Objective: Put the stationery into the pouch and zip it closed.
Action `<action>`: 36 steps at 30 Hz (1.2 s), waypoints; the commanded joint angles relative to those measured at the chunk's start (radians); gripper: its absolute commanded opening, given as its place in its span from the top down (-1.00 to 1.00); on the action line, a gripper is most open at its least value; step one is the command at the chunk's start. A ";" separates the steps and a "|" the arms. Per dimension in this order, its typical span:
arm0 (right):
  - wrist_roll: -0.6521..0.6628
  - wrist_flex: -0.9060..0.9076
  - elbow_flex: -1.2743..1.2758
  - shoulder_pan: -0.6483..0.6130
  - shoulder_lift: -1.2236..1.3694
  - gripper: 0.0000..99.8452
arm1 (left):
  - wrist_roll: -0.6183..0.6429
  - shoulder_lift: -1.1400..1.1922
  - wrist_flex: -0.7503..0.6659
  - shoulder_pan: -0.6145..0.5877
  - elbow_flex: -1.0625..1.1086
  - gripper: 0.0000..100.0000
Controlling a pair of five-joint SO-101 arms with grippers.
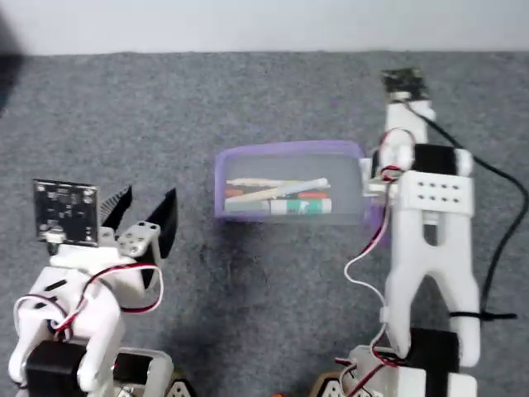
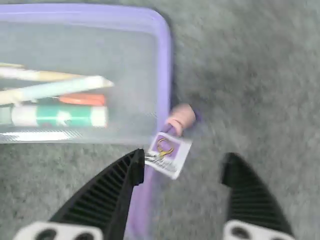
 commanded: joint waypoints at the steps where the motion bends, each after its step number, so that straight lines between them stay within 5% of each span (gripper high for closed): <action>1: -0.048 0.064 -0.025 0.025 -0.024 0.43 | 0.009 -0.008 -0.012 -0.049 -0.042 0.60; 7: -0.146 0.186 -0.025 0.025 -0.024 0.60 | 0.009 -0.006 -0.011 -0.114 0.002 0.61; 12: -0.232 0.335 -0.025 0.018 -0.096 0.99 | 0.003 -0.103 0.100 -0.133 0.039 0.61; 17: -0.242 0.406 0.066 0.027 -0.265 0.96 | 0.005 -0.296 0.181 -0.135 0.140 0.61; 23: -0.244 0.291 0.336 0.025 -0.581 0.98 | 0.002 -0.551 0.173 -0.187 0.367 0.61; 36: -0.224 -0.002 0.994 0.019 -1.268 0.98 | -0.026 -0.500 -0.061 -0.226 0.785 0.61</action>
